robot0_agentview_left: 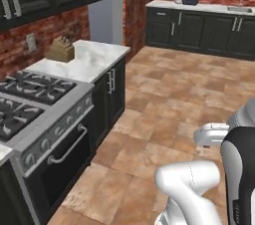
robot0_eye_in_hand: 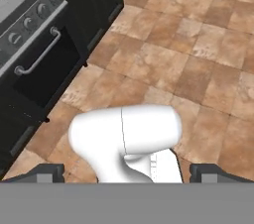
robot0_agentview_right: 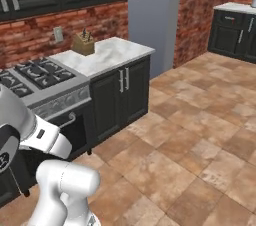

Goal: Four empty soda cans are scattered around the kitchen. Gather all the cans and cluster them next to the stove for recycling.

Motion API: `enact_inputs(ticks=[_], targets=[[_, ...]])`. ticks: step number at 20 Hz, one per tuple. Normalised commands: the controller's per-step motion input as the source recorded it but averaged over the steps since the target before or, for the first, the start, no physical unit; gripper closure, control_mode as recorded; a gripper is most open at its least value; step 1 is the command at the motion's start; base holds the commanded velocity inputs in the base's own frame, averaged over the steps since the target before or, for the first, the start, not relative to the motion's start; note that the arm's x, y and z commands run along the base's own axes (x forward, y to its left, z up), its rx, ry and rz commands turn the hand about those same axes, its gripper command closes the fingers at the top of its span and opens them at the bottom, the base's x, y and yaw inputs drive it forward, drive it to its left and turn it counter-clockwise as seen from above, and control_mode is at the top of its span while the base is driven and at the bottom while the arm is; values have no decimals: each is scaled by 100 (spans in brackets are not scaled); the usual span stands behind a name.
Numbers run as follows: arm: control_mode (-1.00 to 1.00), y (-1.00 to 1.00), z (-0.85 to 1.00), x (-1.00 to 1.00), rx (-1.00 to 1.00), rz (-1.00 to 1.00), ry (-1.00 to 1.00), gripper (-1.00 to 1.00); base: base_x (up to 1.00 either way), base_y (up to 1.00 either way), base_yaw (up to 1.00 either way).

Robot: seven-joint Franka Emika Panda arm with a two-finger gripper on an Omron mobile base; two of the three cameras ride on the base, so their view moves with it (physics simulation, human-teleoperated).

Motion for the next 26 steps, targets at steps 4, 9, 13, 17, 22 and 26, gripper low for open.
enact_inputs(ticks=[4,9,13,17,22,26], targets=[[100,0,0,0,0,0,0,-100,16,-35,-34],[100,0,0,0,0,0,0,-100,20,-41,-34],[100,0,0,0,0,0,0,-100,11,-47,-36],[100,0,0,0,0,0,0,-100,13,-32,-40],[100,0,0,0,0,0,0,-100,15,-34,-40],[100,0,0,0,0,0,0,-100,21,-33,-40]])
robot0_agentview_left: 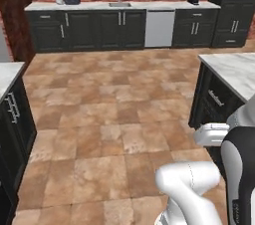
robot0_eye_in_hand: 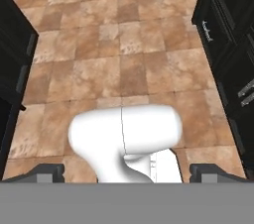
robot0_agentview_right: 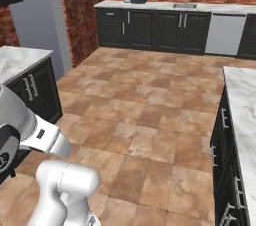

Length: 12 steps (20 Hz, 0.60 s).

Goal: Four empty soda cans are scattered around the kitchen. Gather all the cans and cluster them next to the stove for recycling.

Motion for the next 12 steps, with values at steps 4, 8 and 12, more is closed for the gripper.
enact_inputs(ticks=[4,8,12], targets=[[100,0,0,0,0,0,0,-100,21,-37,-33],[100,0,0,0,0,0,0,-100,22,-34,-34],[100,0,0,0,0,0,0,-100,41,-15,-33]])
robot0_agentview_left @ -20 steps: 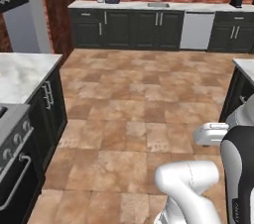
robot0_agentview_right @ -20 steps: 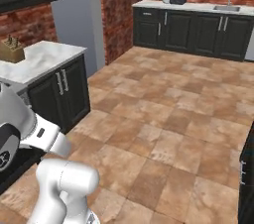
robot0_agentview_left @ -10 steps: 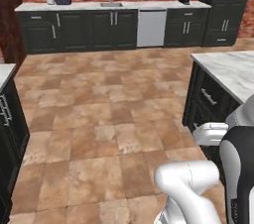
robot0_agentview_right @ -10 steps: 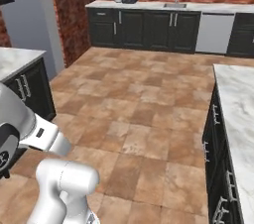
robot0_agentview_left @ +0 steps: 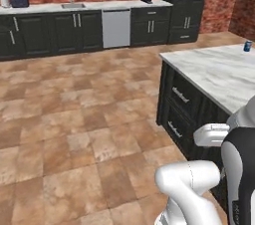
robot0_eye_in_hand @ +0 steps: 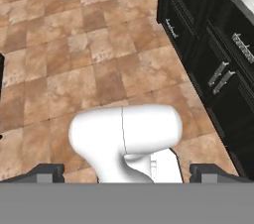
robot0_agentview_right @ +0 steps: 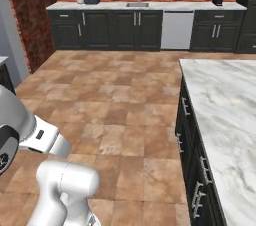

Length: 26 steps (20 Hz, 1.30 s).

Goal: Four empty soda cans are scattered around the kitchen. Gather all the cans and cluster them next to the stove for recycling.

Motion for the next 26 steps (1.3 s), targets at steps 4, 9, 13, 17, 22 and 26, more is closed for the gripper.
enact_inputs(ticks=[4,9,13,17,22,26], targets=[[100,0,0,0,0,0,0,-100,89,0,-20],[100,0,0,0,0,0,0,-100,100,5,-5],[100,0,0,0,0,0,0,-100,100,7,0],[100,0,0,0,0,0,0,-100,100,6,0],[100,0,0,0,0,0,0,-100,100,19,-3],[100,0,0,0,0,0,0,-100,100,30,-6]])
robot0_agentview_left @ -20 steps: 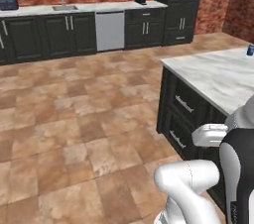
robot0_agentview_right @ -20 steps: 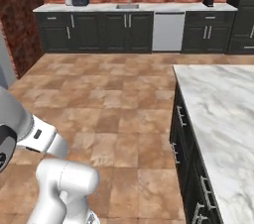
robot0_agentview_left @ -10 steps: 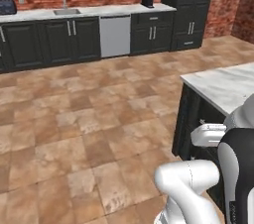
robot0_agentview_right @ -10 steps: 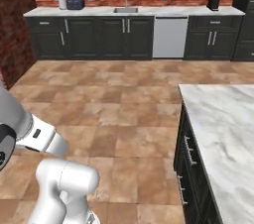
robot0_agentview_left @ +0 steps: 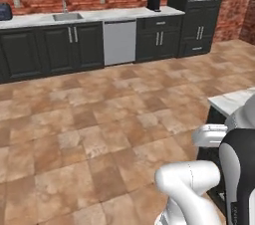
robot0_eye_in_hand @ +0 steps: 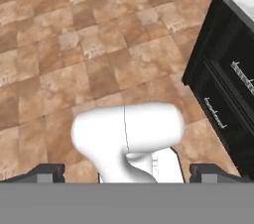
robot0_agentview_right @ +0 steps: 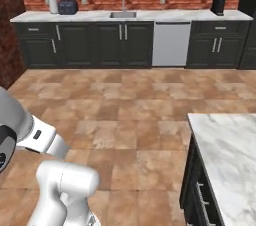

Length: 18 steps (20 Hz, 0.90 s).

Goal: Four empty soda cans are scattered around the kitchen. Gather all the cans and cluster them next to the stove for recycling.

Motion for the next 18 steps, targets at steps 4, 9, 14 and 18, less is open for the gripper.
enact_inputs(ticks=[4,9,14,18], targets=[[100,0,0,0,0,0,0,-100,100,38,-11],[100,0,0,0,0,0,0,-100,100,51,-18],[100,0,0,0,0,0,0,-100,100,66,-25],[100,0,0,0,0,0,0,-100,100,67,-33]])
